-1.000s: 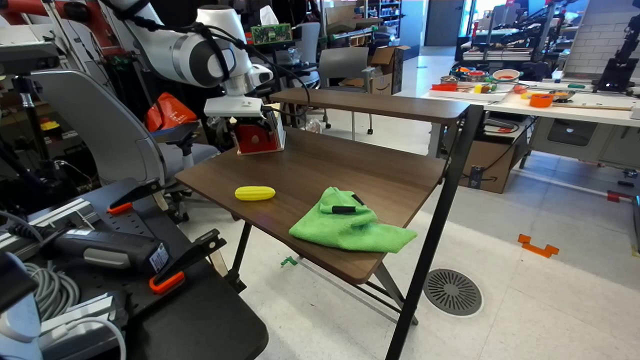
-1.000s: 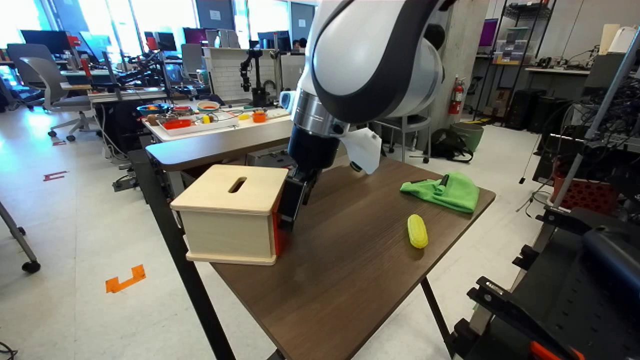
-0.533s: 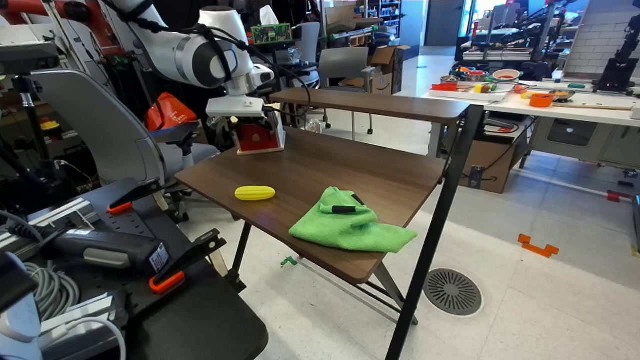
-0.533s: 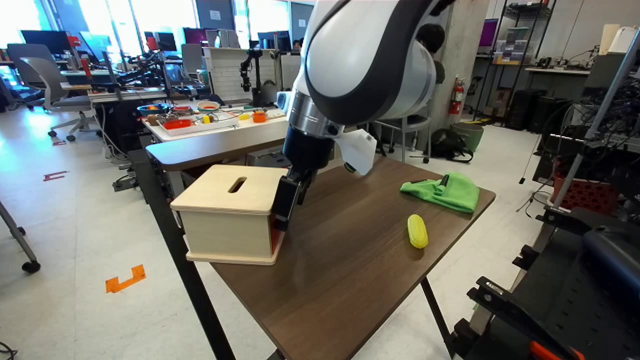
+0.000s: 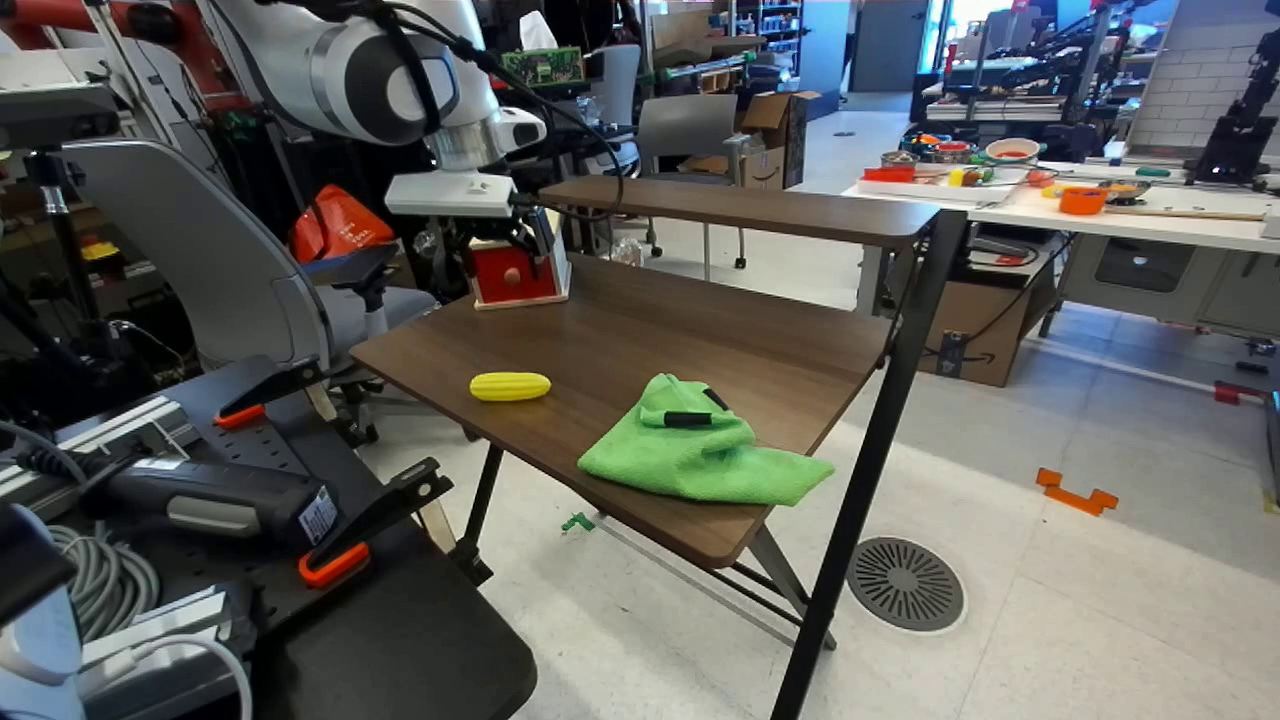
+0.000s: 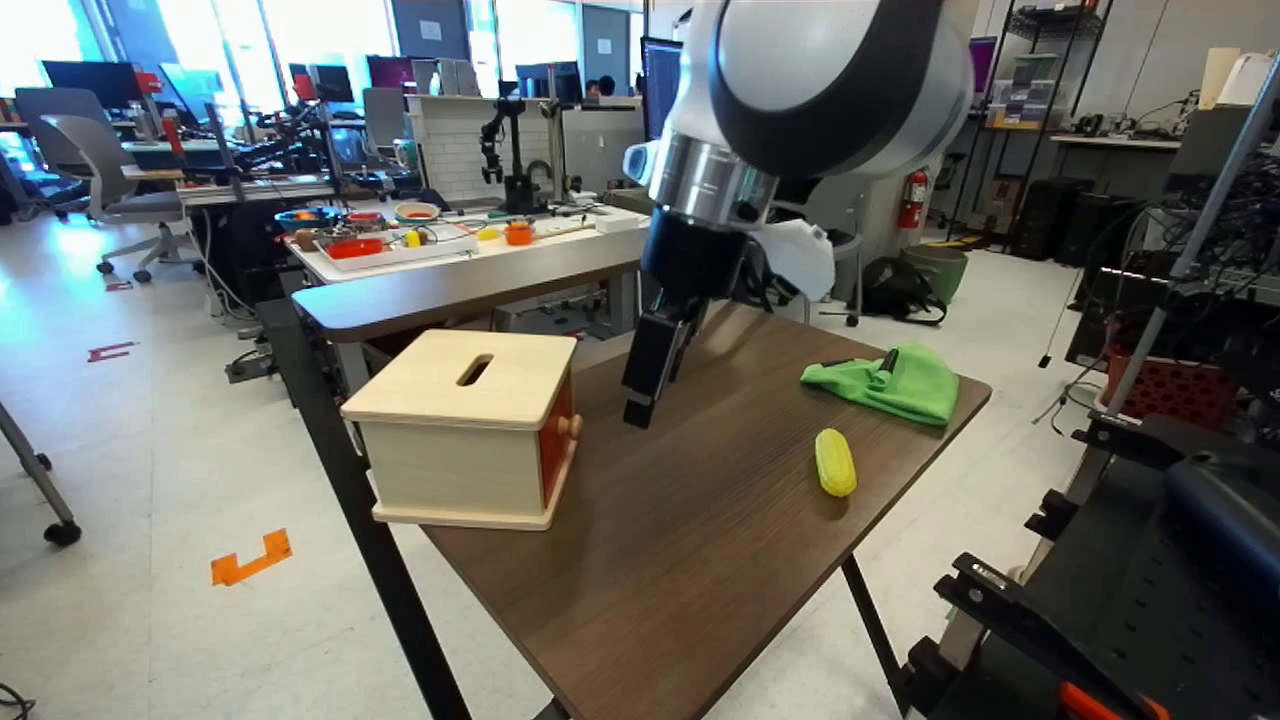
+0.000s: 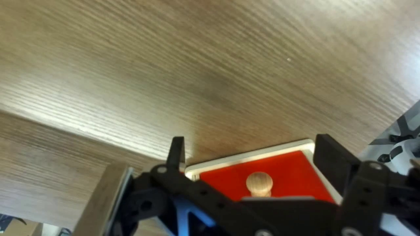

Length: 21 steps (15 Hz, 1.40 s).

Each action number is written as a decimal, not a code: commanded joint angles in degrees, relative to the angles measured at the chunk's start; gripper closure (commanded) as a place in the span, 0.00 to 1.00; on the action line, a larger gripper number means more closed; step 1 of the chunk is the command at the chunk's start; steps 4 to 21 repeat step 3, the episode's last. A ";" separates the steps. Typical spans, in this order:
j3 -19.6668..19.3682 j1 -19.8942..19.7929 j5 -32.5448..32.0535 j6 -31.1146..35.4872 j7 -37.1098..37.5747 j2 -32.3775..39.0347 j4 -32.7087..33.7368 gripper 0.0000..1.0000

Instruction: Close the red drawer

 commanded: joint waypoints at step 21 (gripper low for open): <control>2.02 -2.38 2.31 -2.88 -0.49 -4.85 -6.29 0.00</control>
